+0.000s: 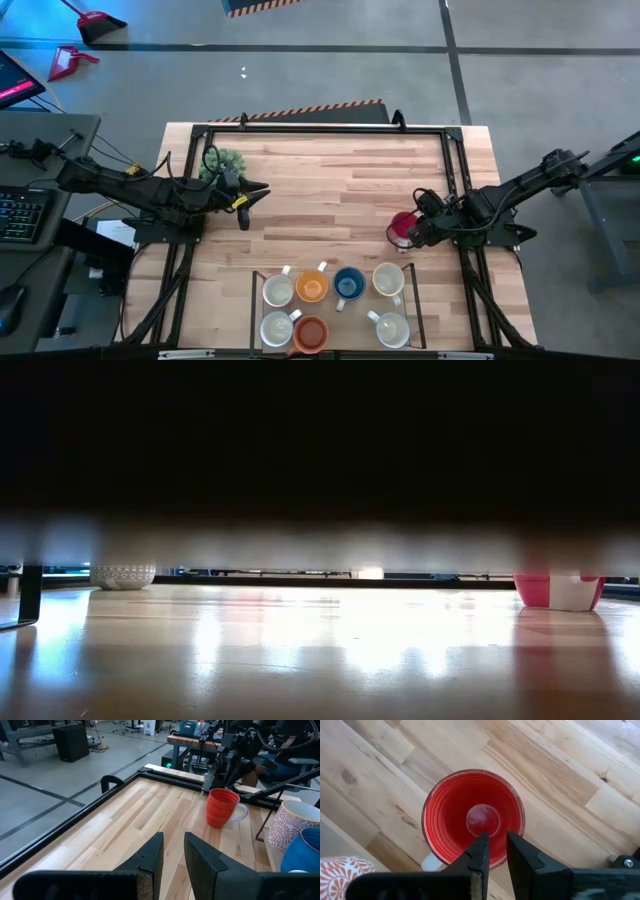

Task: Place coffee mugs
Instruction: Put the red mug the shelf

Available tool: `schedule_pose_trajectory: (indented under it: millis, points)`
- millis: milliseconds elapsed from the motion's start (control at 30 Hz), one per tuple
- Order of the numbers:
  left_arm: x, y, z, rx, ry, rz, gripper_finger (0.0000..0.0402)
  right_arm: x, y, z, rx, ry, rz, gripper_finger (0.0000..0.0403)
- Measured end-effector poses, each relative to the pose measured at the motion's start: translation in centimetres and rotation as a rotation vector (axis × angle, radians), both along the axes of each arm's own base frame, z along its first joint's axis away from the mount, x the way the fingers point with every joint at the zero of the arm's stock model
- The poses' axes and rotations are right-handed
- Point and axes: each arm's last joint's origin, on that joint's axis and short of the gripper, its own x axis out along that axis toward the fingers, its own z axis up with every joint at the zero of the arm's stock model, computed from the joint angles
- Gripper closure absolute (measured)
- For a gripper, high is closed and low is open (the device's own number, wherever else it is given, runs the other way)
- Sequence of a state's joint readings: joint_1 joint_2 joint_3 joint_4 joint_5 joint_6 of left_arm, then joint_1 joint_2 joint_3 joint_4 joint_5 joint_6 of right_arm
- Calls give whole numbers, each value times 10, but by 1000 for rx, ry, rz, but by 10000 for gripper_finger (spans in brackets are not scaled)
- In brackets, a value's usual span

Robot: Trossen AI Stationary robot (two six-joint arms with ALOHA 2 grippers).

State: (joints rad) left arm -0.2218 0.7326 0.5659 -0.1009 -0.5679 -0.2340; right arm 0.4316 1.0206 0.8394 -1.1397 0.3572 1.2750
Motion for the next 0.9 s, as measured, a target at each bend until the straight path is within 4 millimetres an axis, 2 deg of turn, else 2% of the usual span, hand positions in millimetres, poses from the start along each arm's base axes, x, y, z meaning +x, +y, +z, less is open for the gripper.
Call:
schedule_pose_trajectory:
  millis: [900]
  points:
    - [0, 0, 0, 0, 0, 0, 335, 2, 1, 1, 17, -27, -23, 363]
